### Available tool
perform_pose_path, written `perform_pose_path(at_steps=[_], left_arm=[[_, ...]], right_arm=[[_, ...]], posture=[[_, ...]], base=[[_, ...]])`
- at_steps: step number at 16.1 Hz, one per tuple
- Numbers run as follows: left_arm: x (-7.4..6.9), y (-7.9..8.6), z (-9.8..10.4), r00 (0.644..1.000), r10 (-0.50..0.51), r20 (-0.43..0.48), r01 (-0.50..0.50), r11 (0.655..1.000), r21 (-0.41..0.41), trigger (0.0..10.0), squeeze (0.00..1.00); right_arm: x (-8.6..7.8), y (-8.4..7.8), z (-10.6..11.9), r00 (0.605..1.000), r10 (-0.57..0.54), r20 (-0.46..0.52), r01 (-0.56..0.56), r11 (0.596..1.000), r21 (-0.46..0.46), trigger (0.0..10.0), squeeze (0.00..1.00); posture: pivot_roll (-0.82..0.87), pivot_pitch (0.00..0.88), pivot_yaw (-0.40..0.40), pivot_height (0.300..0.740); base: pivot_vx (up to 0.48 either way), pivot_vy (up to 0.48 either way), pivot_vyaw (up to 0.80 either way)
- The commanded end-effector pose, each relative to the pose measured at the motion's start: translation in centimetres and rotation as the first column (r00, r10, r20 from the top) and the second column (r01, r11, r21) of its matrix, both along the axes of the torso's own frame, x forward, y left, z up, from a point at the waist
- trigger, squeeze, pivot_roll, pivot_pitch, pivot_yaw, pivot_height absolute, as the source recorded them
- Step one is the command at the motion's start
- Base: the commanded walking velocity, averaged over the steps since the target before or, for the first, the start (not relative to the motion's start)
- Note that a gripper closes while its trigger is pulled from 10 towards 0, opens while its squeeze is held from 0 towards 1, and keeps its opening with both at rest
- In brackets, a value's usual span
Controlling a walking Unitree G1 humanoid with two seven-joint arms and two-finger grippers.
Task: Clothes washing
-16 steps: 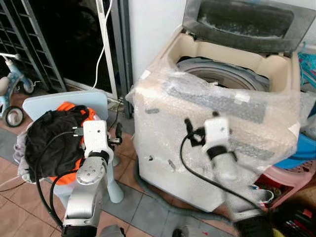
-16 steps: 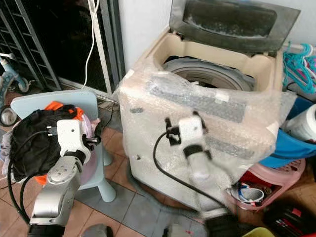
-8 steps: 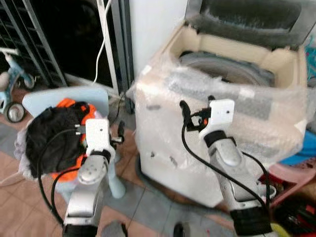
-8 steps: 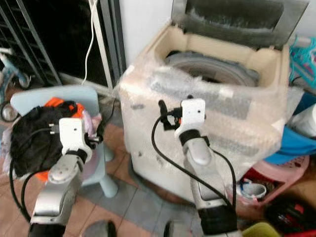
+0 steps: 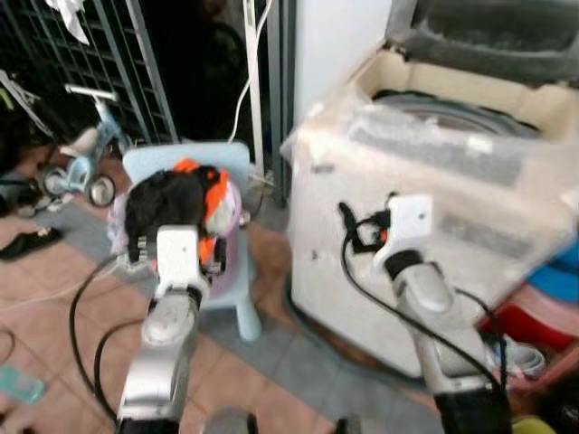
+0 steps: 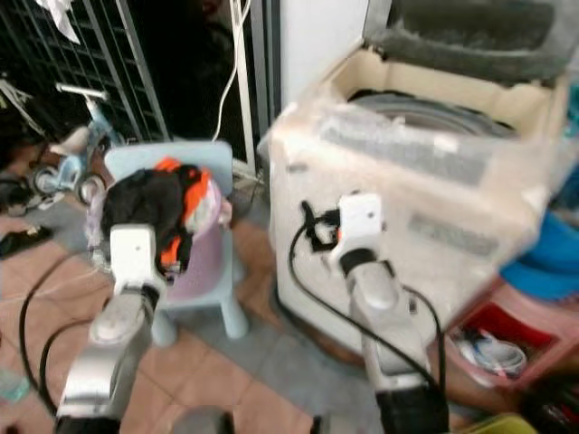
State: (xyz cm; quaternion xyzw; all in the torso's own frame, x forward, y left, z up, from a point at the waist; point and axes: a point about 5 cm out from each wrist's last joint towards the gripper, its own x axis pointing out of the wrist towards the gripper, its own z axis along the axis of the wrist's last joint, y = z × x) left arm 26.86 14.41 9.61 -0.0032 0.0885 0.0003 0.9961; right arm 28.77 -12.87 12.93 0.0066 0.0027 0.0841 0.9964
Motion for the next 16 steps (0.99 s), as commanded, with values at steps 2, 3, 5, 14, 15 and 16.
perform_pose_path(at_steps=[2, 3, 5, 14, 15, 16], left_arm=[[0.4, 0.3, 0.7, 0.999, 0.029, 0.024, -0.029, 1.0, 0.004, 10.0, 0.0], [0.4, 0.4, 0.8, 0.999, 0.03, 0.026, -0.03, 1.0, 0.006, 10.0, 0.0], [0.5, 0.7, 1.1, 0.999, 0.041, 0.034, -0.041, 0.999, 0.002, 10.0, 0.0], [0.2, 1.0, 1.0, 0.998, 0.025, 0.052, -0.026, 1.0, 0.017, 10.0, 0.0], [0.3, 0.9, 1.2, 0.997, 0.011, 0.076, -0.012, 1.0, 0.007, 10.0, 0.0], [0.3, 1.0, 1.3, 0.997, 0.006, 0.076, -0.007, 1.0, 0.012, 10.0, 0.0]], right_arm=[[0.3, 0.5, 0.3, 1.0, -0.013, -0.01, 0.013, 1.0, -0.002, 10.0, 0.0], [0.2, 0.8, 0.1, 0.998, 0.036, -0.051, -0.034, 0.998, 0.045, 10.0, 0.0], [0.0, 0.8, 0.0, 0.998, 0.027, -0.065, -0.021, 0.997, 0.077, 10.0, 0.0], [-0.4, -1.6, -0.6, 0.992, -0.116, -0.056, 0.117, 0.993, 0.016, 10.0, 0.0], [-0.4, -1.7, -0.6, 0.992, -0.118, -0.055, 0.119, 0.993, 0.021, 10.0, 0.0], [-0.3, -1.6, -0.6, 0.993, -0.112, -0.046, 0.112, 0.994, 0.004, 10.0, 0.0]], posture=[[-0.04, 0.0, 0.019, 0.74], [-0.04, 0.0, 0.023, 0.74], [-0.04, 0.0, 0.028, 0.74], [-0.05, 0.0, 0.035, 0.74], [-0.04, 0.0, 0.034, 0.74], [-0.04, 0.0, 0.034, 0.74]], base=[[0.0, 0.0, 0.0], [0.0, 0.307, 0.0], [0.0, 0.48, 0.0], [0.0, 0.427, 0.0], [0.0, 0.0, 0.0], [0.0, 0.0, 0.0]])
